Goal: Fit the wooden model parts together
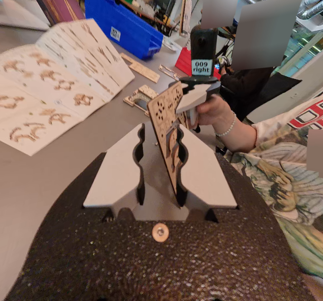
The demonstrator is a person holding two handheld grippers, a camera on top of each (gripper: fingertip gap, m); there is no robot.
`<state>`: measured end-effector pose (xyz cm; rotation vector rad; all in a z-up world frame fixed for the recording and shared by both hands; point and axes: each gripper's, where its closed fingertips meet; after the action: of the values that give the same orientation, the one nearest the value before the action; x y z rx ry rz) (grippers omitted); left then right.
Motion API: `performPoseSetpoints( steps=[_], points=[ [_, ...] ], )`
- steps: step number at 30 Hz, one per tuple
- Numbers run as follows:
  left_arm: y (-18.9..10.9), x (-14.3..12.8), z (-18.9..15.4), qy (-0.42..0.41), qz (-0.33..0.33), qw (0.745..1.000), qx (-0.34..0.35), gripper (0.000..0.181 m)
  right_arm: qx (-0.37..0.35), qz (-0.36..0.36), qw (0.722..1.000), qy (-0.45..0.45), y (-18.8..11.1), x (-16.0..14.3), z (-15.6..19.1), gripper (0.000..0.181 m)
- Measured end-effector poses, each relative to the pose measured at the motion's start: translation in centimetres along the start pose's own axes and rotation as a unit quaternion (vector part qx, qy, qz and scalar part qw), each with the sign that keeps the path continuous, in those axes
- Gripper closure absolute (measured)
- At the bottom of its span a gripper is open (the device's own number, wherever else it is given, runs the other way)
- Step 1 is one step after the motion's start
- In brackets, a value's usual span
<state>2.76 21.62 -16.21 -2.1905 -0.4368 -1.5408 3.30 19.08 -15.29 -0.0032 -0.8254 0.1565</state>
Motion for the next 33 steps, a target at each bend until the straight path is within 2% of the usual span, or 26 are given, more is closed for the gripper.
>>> performPoseSetpoints(
  steps=[3, 5, 9, 12, 14, 15, 19, 24, 33],
  points=[
    [0.6, 1.2, -0.1, 0.022, -0.011, 0.999, 0.027, 0.145, 0.010, 0.002, 1.000, -0.004, 0.1, 0.0, 0.6, 0.180],
    [1.5, 1.3, -0.8, 0.022, -0.004, 1.000, 0.012, 0.141, 0.016, 0.011, 1.000, -0.019, 0.3, -0.2, 1.1, 0.180],
    [1.9, 2.1, -1.9, 0.016, -0.019, 1.000, -0.016, 0.166, 0.016, 0.010, 0.998, -0.059, 0.3, -0.1, 1.9, 0.179],
    [1.8, 2.2, -2.2, 0.015, -0.019, 1.000, -0.019, 0.169, 0.014, 0.010, 0.997, -0.071, 0.2, -0.1, 2.0, 0.177],
    [1.9, 2.1, -1.9, 0.020, -0.014, 1.000, -0.004, 0.172, -0.004, 0.010, 0.995, -0.100, 0.4, -0.2, 1.5, 0.169],
    [1.9, 2.0, -1.6, 0.017, -0.013, 1.000, 0.002, 0.171, -0.011, 0.008, 0.994, -0.110, 0.5, -0.2, 1.4, 0.165],
    [1.5, 2.0, -1.7, -0.004, -0.023, 1.000, -0.013, 0.169, 0.008, -0.015, 0.996, -0.084, 0.9, 0.0, 1.7, 0.176],
    [1.6, 1.5, -0.5, 0.018, -0.004, 0.999, 0.029, 0.158, 0.005, -0.014, 0.998, -0.065, 1.1, -0.2, 1.1, 0.178],
    [1.6, 1.8, -0.6, 0.030, -0.009, 0.999, 0.034, 0.157, 0.001, -0.027, 0.997, -0.079, 1.1, 0.0, 1.4, 0.179]
  ],
)
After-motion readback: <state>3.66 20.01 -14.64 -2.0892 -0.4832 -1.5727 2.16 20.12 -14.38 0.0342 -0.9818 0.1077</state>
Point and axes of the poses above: each gripper's, where its closed fingertips meet, y out along the fingers, x out of its top, z = x × y across the jaws, and after that the axes turned 11 degrees about y, right-handed
